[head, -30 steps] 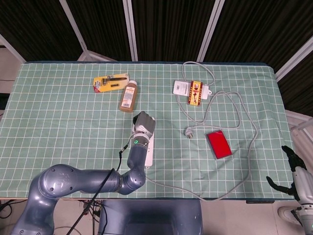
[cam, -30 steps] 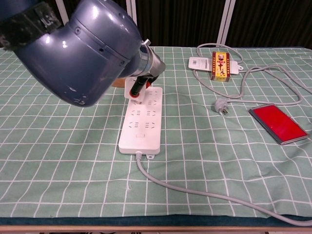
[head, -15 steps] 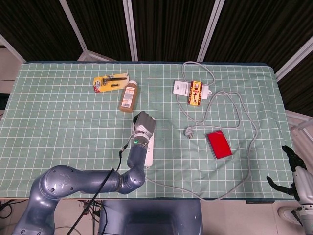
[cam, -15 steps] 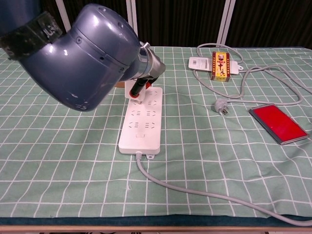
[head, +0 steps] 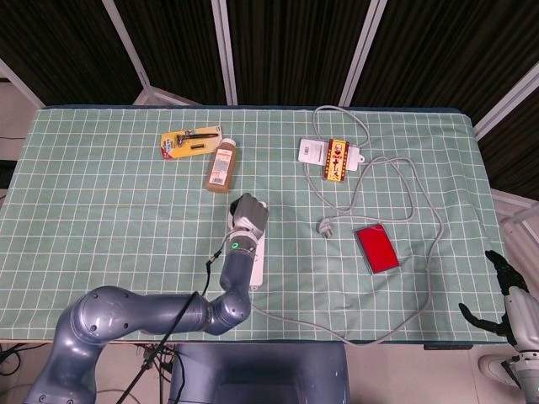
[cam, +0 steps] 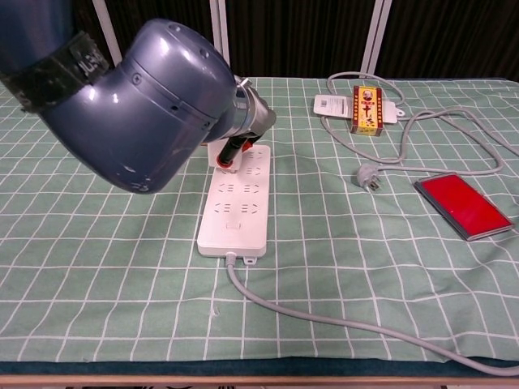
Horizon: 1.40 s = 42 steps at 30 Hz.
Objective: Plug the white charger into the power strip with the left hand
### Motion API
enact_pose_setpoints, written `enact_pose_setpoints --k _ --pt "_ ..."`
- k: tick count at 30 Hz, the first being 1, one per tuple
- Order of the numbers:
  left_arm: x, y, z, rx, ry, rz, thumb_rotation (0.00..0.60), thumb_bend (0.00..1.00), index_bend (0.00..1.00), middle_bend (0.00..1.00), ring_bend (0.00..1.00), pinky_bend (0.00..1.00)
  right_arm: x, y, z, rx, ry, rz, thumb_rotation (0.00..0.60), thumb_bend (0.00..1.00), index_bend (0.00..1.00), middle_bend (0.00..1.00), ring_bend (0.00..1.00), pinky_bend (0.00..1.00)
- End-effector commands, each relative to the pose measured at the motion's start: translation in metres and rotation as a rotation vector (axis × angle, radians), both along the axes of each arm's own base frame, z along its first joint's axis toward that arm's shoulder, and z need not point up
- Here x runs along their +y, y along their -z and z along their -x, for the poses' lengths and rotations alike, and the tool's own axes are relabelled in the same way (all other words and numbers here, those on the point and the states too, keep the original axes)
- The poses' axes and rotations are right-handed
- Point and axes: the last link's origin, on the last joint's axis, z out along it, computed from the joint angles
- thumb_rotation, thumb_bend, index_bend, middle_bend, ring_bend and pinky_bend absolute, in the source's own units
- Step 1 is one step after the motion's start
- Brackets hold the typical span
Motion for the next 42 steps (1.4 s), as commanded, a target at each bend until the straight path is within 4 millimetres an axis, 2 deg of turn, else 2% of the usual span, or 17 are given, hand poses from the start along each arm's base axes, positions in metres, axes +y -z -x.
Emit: enact_pose_setpoints --k 1,16,17,19,21,24,27,30,32,36,42 --pt "-0.001 0.002 0.0 0.006 0.004 0.004 0.6 0.82 0.71 0.83 0.93 0.99 0.0 0.0 0.0 -0.001 0.0 0.001 0.6 0.34 0.0 0.0 0.0 0.0" --pt "-0.007 0.01 -0.001 0.01 0.026 0.014 0.6 0.81 0.71 0.83 0.93 0.99 0.0 0.0 0.0 -0.003 0.001 0.003 0.6 0.34 0.0 0.0 0.0 0.0" --pt "-0.007 0.01 -0.001 0.009 0.031 0.012 0.6 0.79 0.7 0.83 0.93 0.99 0.0 0.0 0.0 -0.003 0.001 0.003 0.6 0.34 0.0 0.0 0.0 0.0" --pt "-0.005 0.007 -0.001 0.006 0.04 0.003 0.6 0.68 0.66 0.79 0.93 0.99 0.0 -0.001 0.0 -0.003 0.001 0.003 0.6 0.34 0.0 0.0 0.0 0.0" --pt "-0.004 0.006 -0.001 0.006 0.045 -0.002 0.6 0.5 0.57 0.71 0.93 0.99 0.0 0.0 0.0 -0.004 0.001 0.002 0.6 0.34 0.0 0.0 0.0 0.0" --pt "-0.002 0.002 0.0 0.009 0.051 -0.011 0.6 0.33 0.42 0.57 0.93 0.99 0.0 0.0 0.0 -0.004 0.001 0.002 0.6 0.34 0.0 0.0 0.0 0.0" --pt "-0.001 0.0 0.0 0.004 0.058 -0.016 0.6 0.18 0.27 0.43 0.93 0.99 0.0 0.0 0.0 -0.003 0.001 0.002 0.6 0.34 0.0 0.0 0.0 0.0" --pt "0.0 -0.002 0.0 -0.003 0.064 -0.022 0.6 0.07 0.18 0.34 0.92 0.98 0.001 0.0 0.0 -0.003 0.002 0.004 0.6 0.34 0.0 0.0 0.0 0.0" --pt "0.0 -0.003 0.0 -0.007 0.066 -0.023 0.6 0.02 0.14 0.29 0.92 0.98 0.001 0.0 0.0 -0.003 0.002 0.004 0.6 0.34 0.0 0.0 0.0 0.0" --pt "0.001 -0.005 0.001 -0.021 0.068 -0.022 0.6 0.0 0.1 0.23 0.92 0.97 0.001 0.0 0.0 -0.003 0.002 0.004 0.6 0.34 0.0 0.0 0.0 0.0" --pt "0.004 -0.012 0.004 -0.052 0.06 -0.034 0.6 0.0 0.11 0.22 0.92 0.97 0.001 -0.001 0.0 -0.001 0.002 0.006 0.6 0.34 0.0 0.0 0.0 0.0"
